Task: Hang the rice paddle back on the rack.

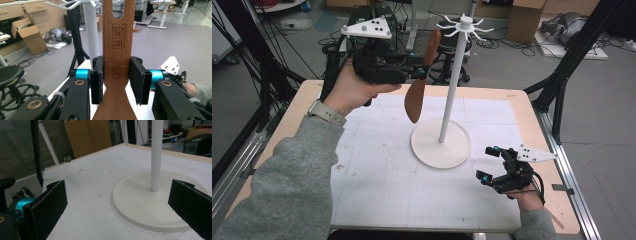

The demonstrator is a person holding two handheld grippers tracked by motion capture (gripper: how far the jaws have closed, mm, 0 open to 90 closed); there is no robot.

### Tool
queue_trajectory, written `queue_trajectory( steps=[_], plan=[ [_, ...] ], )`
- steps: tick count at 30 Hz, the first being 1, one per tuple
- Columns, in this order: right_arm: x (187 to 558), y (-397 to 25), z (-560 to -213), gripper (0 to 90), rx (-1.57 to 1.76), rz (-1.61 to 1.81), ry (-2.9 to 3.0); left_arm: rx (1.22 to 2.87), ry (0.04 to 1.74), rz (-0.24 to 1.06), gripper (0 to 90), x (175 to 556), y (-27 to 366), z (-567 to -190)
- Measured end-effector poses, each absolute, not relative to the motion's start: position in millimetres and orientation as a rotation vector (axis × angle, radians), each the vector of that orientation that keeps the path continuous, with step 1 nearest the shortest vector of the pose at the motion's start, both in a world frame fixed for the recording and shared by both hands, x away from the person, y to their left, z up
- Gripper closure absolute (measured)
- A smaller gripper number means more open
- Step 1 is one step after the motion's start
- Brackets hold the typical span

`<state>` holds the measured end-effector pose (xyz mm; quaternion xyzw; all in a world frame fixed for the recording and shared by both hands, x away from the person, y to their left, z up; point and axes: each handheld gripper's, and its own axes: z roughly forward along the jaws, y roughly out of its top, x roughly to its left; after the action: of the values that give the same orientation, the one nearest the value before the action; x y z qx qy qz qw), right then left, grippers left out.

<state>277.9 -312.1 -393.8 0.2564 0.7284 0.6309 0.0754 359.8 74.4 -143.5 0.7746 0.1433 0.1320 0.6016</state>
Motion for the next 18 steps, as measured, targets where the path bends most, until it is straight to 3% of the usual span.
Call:
queue_trajectory(
  steps=[18],
  plan=[
    [278.1,-314.1,-393.7,0.8,0.770,1.897,2.172,1.794,0.392,0.341,65.1,371.8,60.5,-141.7]
  ],
)
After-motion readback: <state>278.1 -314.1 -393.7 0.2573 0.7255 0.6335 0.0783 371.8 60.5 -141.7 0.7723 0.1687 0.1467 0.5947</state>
